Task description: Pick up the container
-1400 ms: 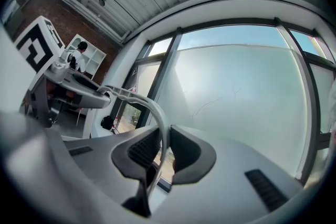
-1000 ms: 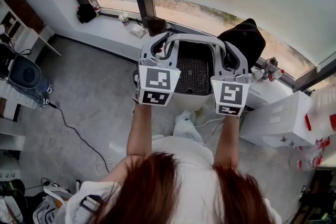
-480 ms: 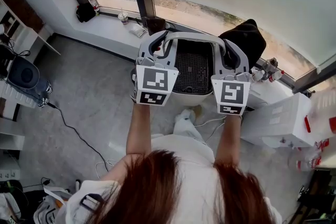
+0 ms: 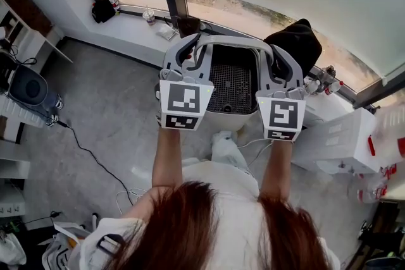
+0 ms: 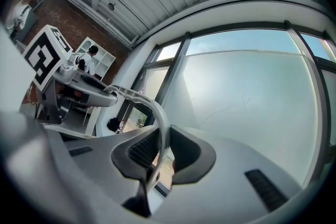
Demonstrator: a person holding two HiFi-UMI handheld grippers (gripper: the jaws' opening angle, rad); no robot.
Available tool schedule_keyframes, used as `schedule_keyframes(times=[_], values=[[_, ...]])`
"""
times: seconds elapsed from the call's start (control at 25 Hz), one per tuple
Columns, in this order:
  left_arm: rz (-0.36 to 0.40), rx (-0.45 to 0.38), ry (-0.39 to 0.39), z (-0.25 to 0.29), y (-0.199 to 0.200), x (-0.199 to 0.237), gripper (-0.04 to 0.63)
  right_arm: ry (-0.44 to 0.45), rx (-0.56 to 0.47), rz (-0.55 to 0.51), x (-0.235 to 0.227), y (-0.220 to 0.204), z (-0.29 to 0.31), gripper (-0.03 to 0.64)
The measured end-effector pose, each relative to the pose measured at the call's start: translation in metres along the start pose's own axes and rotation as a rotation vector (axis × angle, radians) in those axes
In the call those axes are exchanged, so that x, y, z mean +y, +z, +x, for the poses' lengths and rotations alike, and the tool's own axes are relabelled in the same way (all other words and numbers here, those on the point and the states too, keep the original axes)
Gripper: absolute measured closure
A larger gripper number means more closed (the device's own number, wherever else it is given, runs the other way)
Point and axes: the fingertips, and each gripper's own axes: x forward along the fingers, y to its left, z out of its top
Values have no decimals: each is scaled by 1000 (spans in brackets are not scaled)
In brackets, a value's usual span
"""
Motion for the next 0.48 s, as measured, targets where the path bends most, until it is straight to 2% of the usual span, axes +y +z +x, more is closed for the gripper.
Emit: schedule_keyframes(times=[0.48], values=[[3, -18, -13, -29, 11, 3, 512, -13, 2, 6, 13, 20, -23, 548]])
